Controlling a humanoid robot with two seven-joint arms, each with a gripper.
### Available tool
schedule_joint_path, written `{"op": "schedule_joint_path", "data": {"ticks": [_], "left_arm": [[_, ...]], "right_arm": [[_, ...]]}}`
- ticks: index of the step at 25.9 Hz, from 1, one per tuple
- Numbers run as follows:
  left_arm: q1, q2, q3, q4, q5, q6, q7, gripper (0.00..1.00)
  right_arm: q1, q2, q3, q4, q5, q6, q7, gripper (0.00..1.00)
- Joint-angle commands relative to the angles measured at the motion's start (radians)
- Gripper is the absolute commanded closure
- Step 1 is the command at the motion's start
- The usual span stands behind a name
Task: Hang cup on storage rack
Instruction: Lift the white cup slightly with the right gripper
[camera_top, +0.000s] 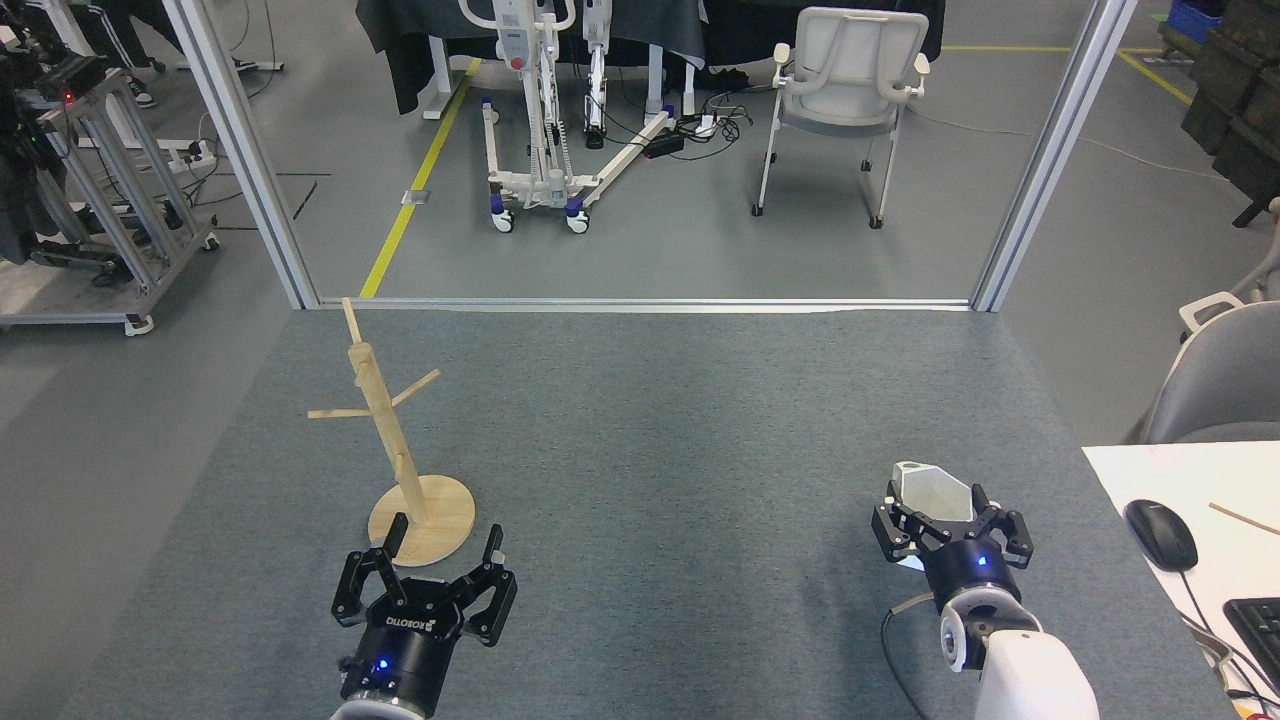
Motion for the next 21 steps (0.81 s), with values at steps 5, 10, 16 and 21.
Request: {"op": "schedule_joint_path", "data": {"ticks": [5, 10, 16, 21], "left_arm": [[0.0, 0.0, 0.0, 0.0, 0.0, 0.0, 0.0, 0.0], [0.0, 0.0, 0.0, -0.003, 0.0, 0.0, 0.0, 0.0], [0.001, 0.0, 0.0, -0.005, 0.0, 0.0, 0.0, 0.0], [0.001, 0.002, 0.0, -0.008, 0.0, 0.0, 0.0, 0.0]], "right_arm": [[-0.019, 0.0, 0.02, 0.021, -0.018, 0.001, 0.002, 0.01], [-0.019, 0.0, 0.021, 0.021, -0.018, 0.001, 0.002, 0.12], [-0.019, -0.002, 0.023, 0.021, -0.018, 0.003, 0.001, 0.31], [-0.017, -0.002, 0.027, 0.021, -0.018, 0.003, -0.001, 0.5]]}}
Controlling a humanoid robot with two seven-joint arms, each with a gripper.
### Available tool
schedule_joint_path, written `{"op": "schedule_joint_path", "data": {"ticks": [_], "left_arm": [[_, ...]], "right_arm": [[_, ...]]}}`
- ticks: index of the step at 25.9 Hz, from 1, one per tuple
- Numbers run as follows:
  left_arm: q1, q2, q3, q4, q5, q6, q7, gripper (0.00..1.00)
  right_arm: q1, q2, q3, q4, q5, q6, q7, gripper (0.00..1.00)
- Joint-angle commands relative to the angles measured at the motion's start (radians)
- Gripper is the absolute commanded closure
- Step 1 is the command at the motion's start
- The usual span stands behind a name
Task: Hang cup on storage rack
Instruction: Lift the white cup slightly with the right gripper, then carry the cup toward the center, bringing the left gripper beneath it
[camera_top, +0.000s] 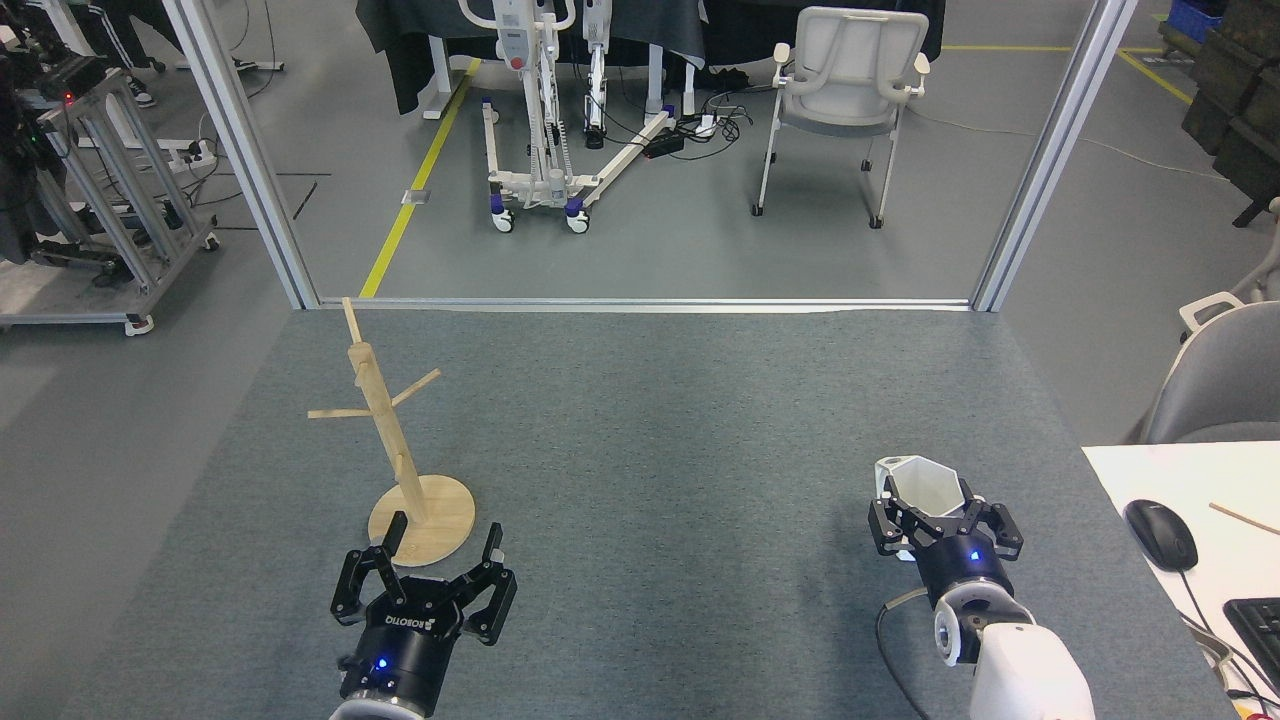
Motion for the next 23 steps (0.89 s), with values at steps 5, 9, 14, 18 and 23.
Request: {"op": "schedule_joint_path", "data": {"ticks": [5, 9, 14, 18, 23], "left_arm": [[0.0, 0.001, 0.0, 0.003, 0.0, -0.002, 0.001, 0.0], [0.0, 0.001, 0.0, 0.003, 0.0, -0.002, -0.001, 0.0], [0.0, 0.001, -0.002, 0.003, 0.0, -0.002, -0.001, 0.0], [0.0, 0.001, -0.017, 0.008, 0.0, 0.0, -0.006, 0.0], [-0.001, 0.001, -0.017, 0.017, 0.0, 0.0, -0.006, 0.0]], "right_arm": [[0.007, -0.002, 0.001, -0.006, 0.0, 0.0, -0.008, 0.86], [0.015, -0.002, 0.002, -0.075, 0.0, -0.003, -0.008, 0.91], [0.086, -0.052, -0.002, -0.236, 0.0, -0.041, -0.008, 0.9], [0.175, -0.055, -0.004, -0.362, 0.0, -0.057, -0.012, 0.9], [0.293, -0.075, -0.005, -0.563, -0.002, -0.112, -0.006, 0.94]]}}
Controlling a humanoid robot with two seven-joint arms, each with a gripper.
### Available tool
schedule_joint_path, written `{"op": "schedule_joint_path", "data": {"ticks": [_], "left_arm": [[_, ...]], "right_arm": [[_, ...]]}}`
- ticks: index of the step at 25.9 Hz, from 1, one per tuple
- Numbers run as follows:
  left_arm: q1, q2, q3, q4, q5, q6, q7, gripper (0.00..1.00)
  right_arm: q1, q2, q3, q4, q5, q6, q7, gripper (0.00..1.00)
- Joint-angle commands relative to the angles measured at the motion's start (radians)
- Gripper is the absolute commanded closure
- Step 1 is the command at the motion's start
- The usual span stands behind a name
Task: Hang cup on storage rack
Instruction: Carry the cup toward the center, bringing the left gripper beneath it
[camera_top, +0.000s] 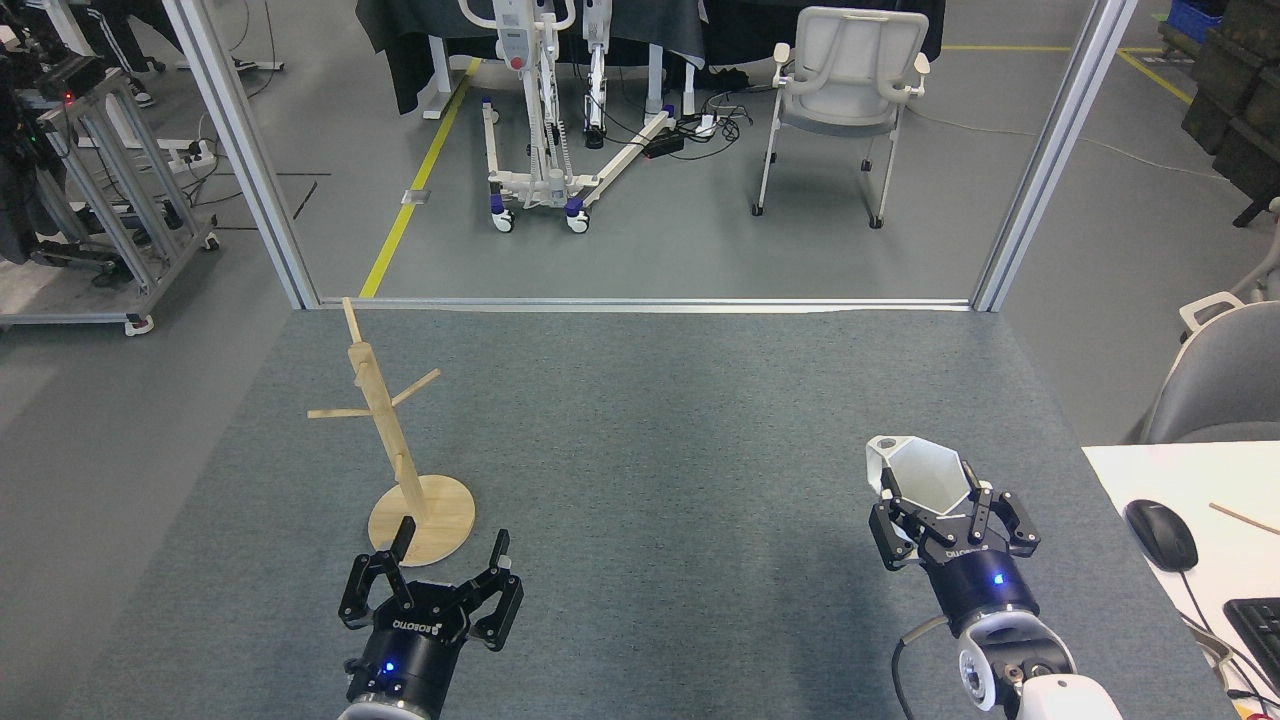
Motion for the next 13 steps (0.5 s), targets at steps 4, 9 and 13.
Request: {"op": "schedule_joint_path", "data": {"ticks": [4, 9, 13], "left_arm": [[-0.011, 0.0, -0.035, 0.018, 0.0, -0.02, -0.002, 0.0], [-0.014, -0.029, -0.088, 0.03, 0.0, -0.047, 0.001, 0.0], [-0.014, -0.06, -0.139, 0.039, 0.0, -0.05, 0.004, 0.0]], "right_arm": [[0.131, -0.011, 0.009, -0.221, -0.003, -0.016, 0.014, 1.0], [0.106, -0.004, 0.182, -0.282, -0.003, 0.117, 0.145, 1.0], [0.024, 0.007, 0.331, -0.286, -0.046, 0.225, 0.162, 1.0]]}}
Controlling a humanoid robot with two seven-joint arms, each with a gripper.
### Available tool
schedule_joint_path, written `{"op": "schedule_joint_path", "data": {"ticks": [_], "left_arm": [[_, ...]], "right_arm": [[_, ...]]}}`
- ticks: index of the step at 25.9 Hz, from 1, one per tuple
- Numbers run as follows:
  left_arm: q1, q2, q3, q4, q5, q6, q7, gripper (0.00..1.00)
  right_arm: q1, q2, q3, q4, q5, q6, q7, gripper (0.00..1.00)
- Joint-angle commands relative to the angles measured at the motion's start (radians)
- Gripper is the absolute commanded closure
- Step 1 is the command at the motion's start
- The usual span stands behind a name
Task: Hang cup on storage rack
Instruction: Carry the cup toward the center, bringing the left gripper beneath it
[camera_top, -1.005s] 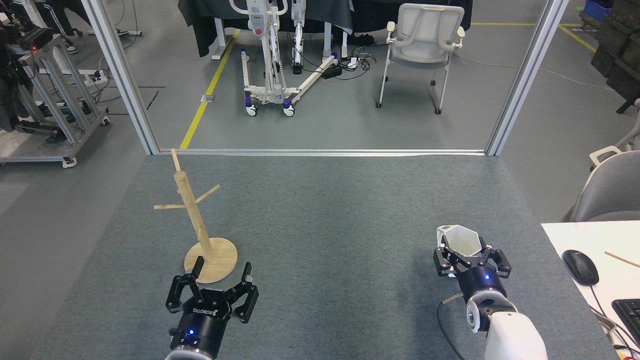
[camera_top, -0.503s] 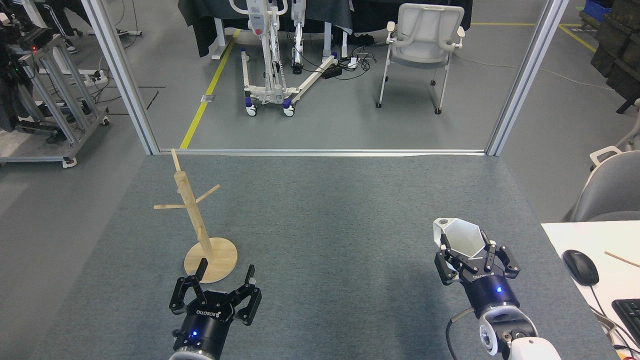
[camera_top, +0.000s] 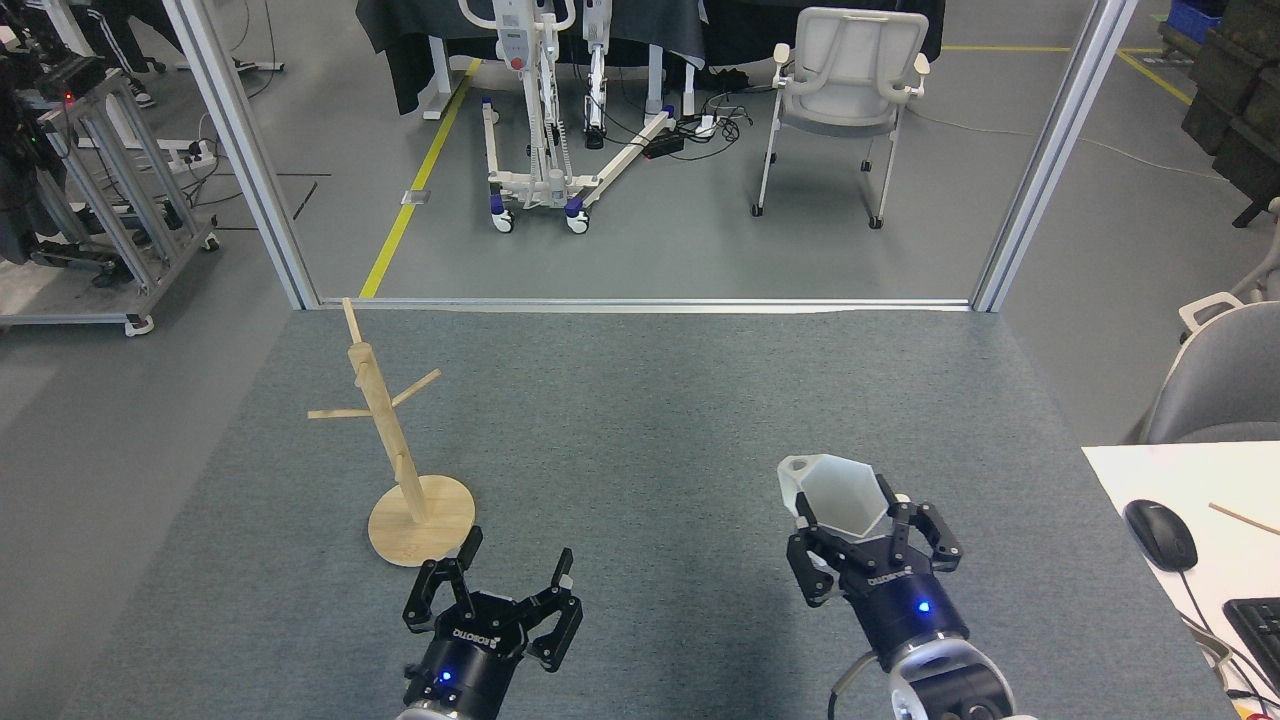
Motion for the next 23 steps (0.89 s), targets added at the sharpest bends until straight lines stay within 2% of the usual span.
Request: {"op": "schedule_joint_path", "data": {"ticks": [1, 4, 8, 10, 13, 17, 20, 23], "left_arm": [[0.0, -0.03, -0.049, 0.007, 0.0, -0.005, 0.005, 0.0], [0.0, -0.059, -0.087, 0.02, 0.0, -0.004, 0.005, 0.0], [-0.002, -0.085, -0.095, 0.046, 0.0, -0.002, 0.004, 0.01], [-0.016, -0.089, -0.098, 0.059, 0.001, 0.009, -0.002, 0.01], [-0.045, -0.099, -0.101, 0.083, 0.003, 0.013, -0.011, 0.01], [-0.082, -0.112, -0.107, 0.114, 0.011, 0.016, -0.05, 0.04], [-0.094, -0.125, -0.11, 0.135, 0.011, 0.05, -0.085, 0.04], [-0.096, -0.142, -0.147, 0.128, 0.009, 0.096, -0.084, 0.04]], "right_arm": [[-0.084, 0.007, 0.135, -0.013, -0.06, 0.121, 0.02, 1.0], [-0.178, 0.01, 0.252, -0.016, -0.117, 0.235, 0.02, 1.0], [-0.259, 0.024, 0.359, -0.016, -0.142, 0.383, 0.02, 1.0], [-0.316, 0.026, 0.468, -0.016, -0.169, 0.501, 0.026, 1.0], [-0.394, 0.033, 0.592, -0.017, -0.195, 0.659, 0.112, 1.0], [-0.438, 0.038, 0.639, -0.029, -0.218, 0.73, 0.156, 1.0], [-0.483, 0.042, 0.678, -0.037, -0.283, 0.778, 0.156, 1.0], [-0.524, 0.059, 0.714, -0.037, -0.321, 0.839, 0.17, 1.0]]}}
